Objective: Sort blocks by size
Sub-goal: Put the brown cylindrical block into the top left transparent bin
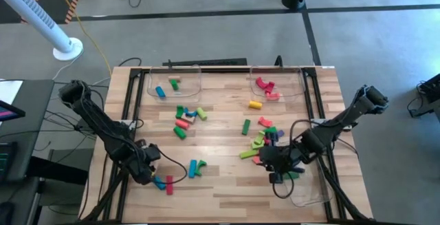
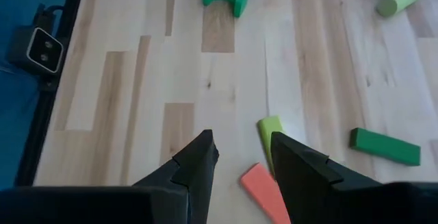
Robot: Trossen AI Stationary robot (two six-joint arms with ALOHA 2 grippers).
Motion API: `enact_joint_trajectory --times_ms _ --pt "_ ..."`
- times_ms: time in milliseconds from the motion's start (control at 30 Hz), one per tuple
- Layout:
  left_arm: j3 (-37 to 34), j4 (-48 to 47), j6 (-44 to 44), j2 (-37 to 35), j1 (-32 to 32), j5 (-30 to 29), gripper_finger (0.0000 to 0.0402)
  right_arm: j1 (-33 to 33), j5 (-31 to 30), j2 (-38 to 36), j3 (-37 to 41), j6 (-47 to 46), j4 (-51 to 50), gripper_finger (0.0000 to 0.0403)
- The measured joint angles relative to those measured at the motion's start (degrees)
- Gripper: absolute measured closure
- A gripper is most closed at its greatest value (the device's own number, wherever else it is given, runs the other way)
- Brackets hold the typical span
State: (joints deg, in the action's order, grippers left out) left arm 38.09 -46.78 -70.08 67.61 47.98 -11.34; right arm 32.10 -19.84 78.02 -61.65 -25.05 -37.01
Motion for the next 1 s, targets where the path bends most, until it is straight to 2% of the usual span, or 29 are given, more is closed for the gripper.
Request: enact_joint_trajectory --times_ms 600,767,1000 --pt "0.00 1.68 0.50 0.00 0.34 -0.93 0.0205 -0.87 0.03 0.00 0.00 0.08 1.26 0.0232" --pt "0.00 6.91 8.66 0.00 0.34 -2.52 0.0205 -0.87 0.03 0.00 0.00 0.26 1.86 0.0232" --pt "0.00 16.00 27.87 0.00 0.34 -4.18 0.0205 -0.87 0.03 0.00 0.00 0.26 1.95 0.0232"
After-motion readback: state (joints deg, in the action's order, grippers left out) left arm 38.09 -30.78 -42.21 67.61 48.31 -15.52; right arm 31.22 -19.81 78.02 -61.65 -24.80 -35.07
